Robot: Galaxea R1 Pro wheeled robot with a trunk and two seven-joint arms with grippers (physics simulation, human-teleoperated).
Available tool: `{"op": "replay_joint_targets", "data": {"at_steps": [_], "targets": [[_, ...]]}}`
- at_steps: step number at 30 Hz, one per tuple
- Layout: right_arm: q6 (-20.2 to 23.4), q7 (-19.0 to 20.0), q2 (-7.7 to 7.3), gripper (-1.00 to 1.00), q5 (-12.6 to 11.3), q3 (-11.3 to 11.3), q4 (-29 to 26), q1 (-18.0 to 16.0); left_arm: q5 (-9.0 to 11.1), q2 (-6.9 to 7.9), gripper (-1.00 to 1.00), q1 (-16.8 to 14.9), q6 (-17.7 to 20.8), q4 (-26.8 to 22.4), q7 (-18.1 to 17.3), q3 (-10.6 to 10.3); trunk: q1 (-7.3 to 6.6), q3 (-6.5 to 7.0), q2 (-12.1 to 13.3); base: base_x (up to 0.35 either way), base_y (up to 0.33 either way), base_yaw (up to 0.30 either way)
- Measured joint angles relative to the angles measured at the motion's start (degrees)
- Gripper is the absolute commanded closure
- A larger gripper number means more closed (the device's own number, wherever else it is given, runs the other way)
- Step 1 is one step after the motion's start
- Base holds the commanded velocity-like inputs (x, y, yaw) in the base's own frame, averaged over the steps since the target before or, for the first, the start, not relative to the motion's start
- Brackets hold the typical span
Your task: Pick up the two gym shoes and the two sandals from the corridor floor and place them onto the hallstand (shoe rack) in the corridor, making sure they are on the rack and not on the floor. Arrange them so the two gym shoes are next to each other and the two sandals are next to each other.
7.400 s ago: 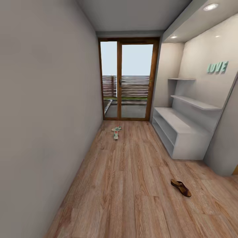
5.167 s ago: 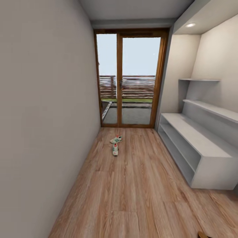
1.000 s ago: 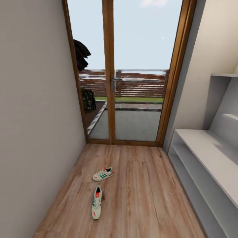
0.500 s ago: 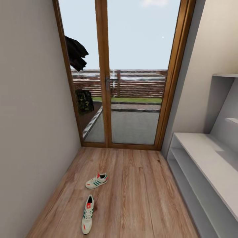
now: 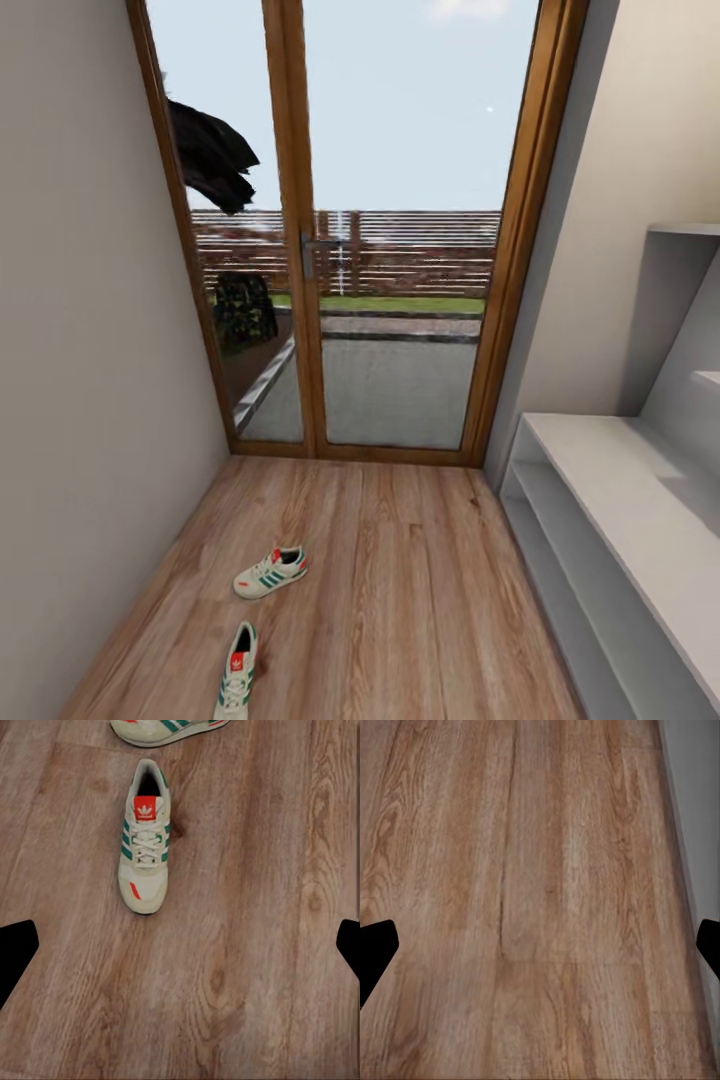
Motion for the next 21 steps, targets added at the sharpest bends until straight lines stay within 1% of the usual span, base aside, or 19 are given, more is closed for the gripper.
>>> {"op": "replay_joint_targets", "data": {"at_steps": [4,5,8,21], "targets": [[0.0,0.0,0.00,-1.00,0.0,0.0,0.0,0.0,0.0,0.02,-1.00,0.0,-0.7,0.0,0.0,0.0,0.00,0.00,0.0,0.295,-0.150,0.000],[0.0,0.0,0.00,-1.00,0.0,0.0,0.0,0.0,0.1,0.03,-1.00,0.0,-1.6,0.0,0.0,0.0,0.00,0.00,0.0,0.306,-0.134,0.000],[0.0,0.0,0.00,-1.00,0.0,0.0,0.0,0.0,0.1,0.05,-1.00,0.0,-2.0,0.0,0.0,0.0,0.00,0.00,0.0,0.311,-0.125,0.000],[0.0,0.0,0.00,-1.00,0.0,0.0,0.0,0.0,0.1,0.06,-1.00,0.0,-2.2,0.1,0.0,0.0,0.00,0.00,0.0,0.326,-0.113,0.000]]}}
